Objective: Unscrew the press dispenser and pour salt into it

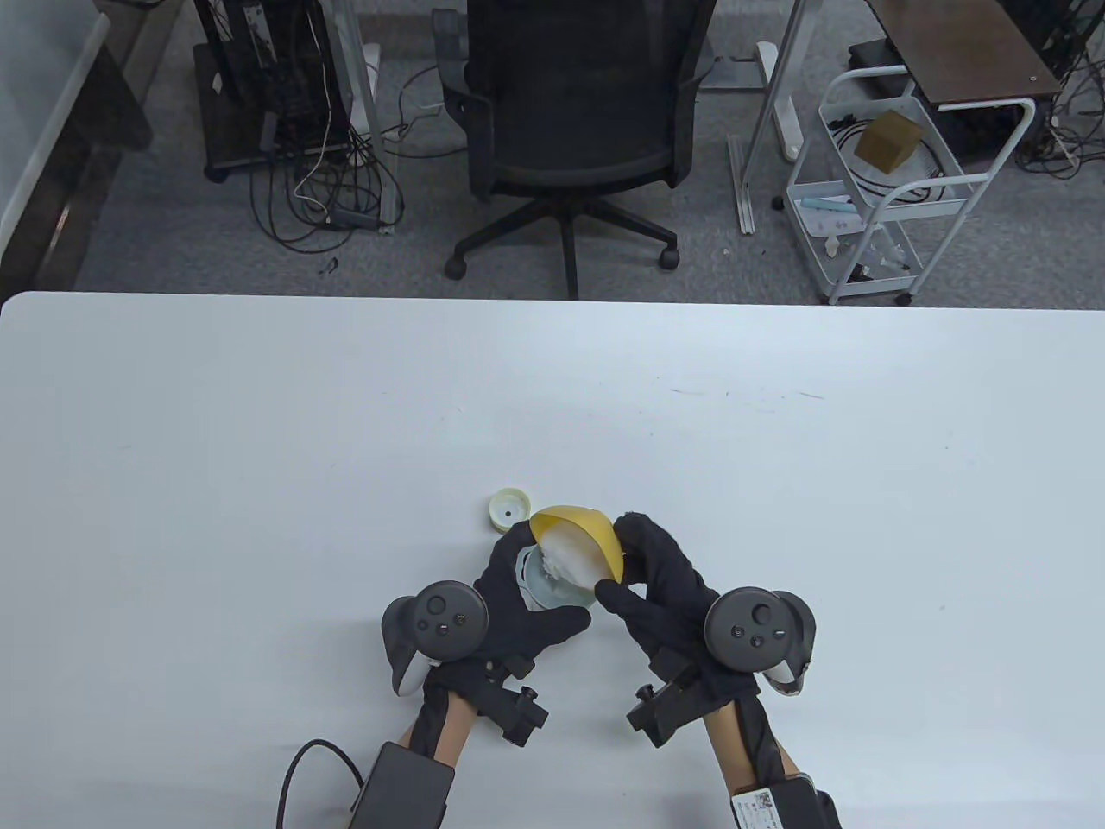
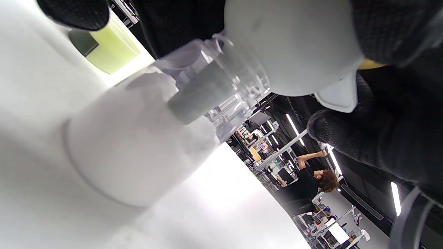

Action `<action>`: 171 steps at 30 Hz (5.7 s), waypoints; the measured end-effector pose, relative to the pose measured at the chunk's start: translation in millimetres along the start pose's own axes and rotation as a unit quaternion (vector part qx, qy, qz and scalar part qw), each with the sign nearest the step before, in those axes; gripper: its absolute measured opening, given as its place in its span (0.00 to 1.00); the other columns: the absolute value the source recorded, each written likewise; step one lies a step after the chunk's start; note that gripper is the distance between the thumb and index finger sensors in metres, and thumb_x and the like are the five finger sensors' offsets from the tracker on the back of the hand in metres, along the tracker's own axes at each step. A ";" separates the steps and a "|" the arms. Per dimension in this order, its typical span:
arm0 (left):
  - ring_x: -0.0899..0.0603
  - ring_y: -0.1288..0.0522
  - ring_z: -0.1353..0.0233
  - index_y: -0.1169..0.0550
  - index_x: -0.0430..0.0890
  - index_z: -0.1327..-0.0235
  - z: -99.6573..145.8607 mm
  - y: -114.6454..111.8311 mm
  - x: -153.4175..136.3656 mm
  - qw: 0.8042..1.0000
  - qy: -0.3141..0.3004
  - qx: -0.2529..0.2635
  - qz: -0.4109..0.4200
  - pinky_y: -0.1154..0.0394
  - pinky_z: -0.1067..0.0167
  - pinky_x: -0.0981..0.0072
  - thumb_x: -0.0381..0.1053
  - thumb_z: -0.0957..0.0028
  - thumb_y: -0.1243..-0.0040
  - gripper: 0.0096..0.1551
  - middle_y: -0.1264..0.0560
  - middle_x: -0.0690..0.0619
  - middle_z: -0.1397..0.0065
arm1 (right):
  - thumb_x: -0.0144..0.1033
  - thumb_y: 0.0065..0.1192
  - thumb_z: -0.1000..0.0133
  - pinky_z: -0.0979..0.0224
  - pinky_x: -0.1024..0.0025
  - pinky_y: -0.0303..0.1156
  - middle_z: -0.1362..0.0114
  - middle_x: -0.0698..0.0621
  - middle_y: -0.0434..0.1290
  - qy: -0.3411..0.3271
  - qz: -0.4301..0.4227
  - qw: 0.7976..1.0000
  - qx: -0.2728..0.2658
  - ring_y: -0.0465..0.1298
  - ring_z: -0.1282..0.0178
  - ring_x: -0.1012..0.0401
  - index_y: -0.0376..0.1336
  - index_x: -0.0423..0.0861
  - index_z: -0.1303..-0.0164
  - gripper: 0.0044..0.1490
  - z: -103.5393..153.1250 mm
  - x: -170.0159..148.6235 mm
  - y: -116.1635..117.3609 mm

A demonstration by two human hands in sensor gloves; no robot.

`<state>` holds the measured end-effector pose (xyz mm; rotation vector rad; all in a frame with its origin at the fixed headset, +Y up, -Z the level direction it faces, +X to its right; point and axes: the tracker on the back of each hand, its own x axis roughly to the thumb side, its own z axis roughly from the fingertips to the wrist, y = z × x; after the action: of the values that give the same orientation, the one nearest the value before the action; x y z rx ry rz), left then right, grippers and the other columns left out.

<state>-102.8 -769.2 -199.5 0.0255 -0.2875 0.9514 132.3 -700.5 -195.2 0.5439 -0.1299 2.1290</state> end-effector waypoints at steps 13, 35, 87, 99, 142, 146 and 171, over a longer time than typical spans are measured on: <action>0.32 0.24 0.24 0.52 0.36 0.11 0.0 0.0 0.0 1.000 0.000 0.000 0.000 0.33 0.37 0.17 0.80 0.61 0.35 0.79 0.30 0.39 0.18 | 0.34 0.64 0.38 0.30 0.32 0.67 0.20 0.28 0.59 -0.002 0.004 1.000 0.002 0.73 0.34 0.41 0.45 0.28 0.16 0.49 0.0 0.4 0.4; 0.32 0.24 0.24 0.52 0.38 0.11 0.3 -0.2 0.2 1.000 -0.001 -0.002 -0.002 0.33 0.37 0.17 0.80 0.61 0.34 0.78 0.30 0.39 0.19 | 0.34 0.65 0.39 0.30 0.32 0.67 0.20 0.29 0.59 -0.003 0.010 1.000 0.005 0.73 0.34 0.41 0.46 0.29 0.16 0.49 0.2 1.1 1.0; 0.32 0.24 0.24 0.53 0.38 0.11 0.3 -0.2 0.2 1.000 -0.001 -0.002 -0.002 0.33 0.37 0.17 0.80 0.61 0.35 0.78 0.30 0.39 0.19 | 0.34 0.65 0.39 0.30 0.31 0.67 0.20 0.29 0.59 0.005 -0.006 1.000 -0.004 0.73 0.34 0.41 0.46 0.29 0.16 0.49 0.6 0.3 0.9; 0.32 0.25 0.24 0.53 0.38 0.11 0.6 0.0 0.3 1.000 -0.002 -0.001 -0.007 0.33 0.37 0.17 0.80 0.61 0.35 0.78 0.30 0.39 0.19 | 0.34 0.56 0.33 0.32 0.32 0.68 0.26 0.18 0.60 0.098 -0.215 0.970 -0.055 0.74 0.36 0.41 0.43 0.19 0.18 0.48 3.7 -30.4 -9.4; 0.32 0.24 0.24 0.52 0.37 0.11 1.2 -0.1 0.4 1.000 -0.004 0.000 -0.008 0.33 0.37 0.18 0.80 0.60 0.35 0.78 0.30 0.39 0.20 | 0.27 0.50 0.29 0.36 0.36 0.72 0.33 0.08 0.61 0.435 -0.209 0.859 -0.171 0.77 0.40 0.39 0.48 0.08 0.23 0.41 -39.9 -175.6 -56.8; 0.32 0.24 0.24 0.52 0.37 0.11 1.3 0.1 0.5 1.000 -0.004 0.001 -0.009 0.33 0.37 0.18 0.80 0.60 0.35 0.78 0.30 0.39 0.20 | 0.27 0.52 0.30 0.36 0.37 0.73 0.34 0.09 0.63 0.442 -0.185 0.861 -0.172 0.78 0.41 0.40 0.50 0.08 0.23 0.42 -40.3 -172.3 -57.6; 0.33 0.24 0.25 0.52 0.37 0.11 1.0 0.2 0.9 1.000 -0.004 0.002 -0.018 0.32 0.36 0.18 0.80 0.60 0.35 0.78 0.30 0.39 0.20 | 0.35 0.50 0.27 0.35 0.24 0.61 0.24 0.10 0.53 0.268 -0.074 0.956 -0.095 0.67 0.33 0.25 0.41 0.12 0.17 0.48 -3.0 -87.2 -53.5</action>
<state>-102.7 -768.4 -198.4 0.0374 -0.2912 0.9167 217.3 -734.4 -241.0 -0.1424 0.0127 2.0150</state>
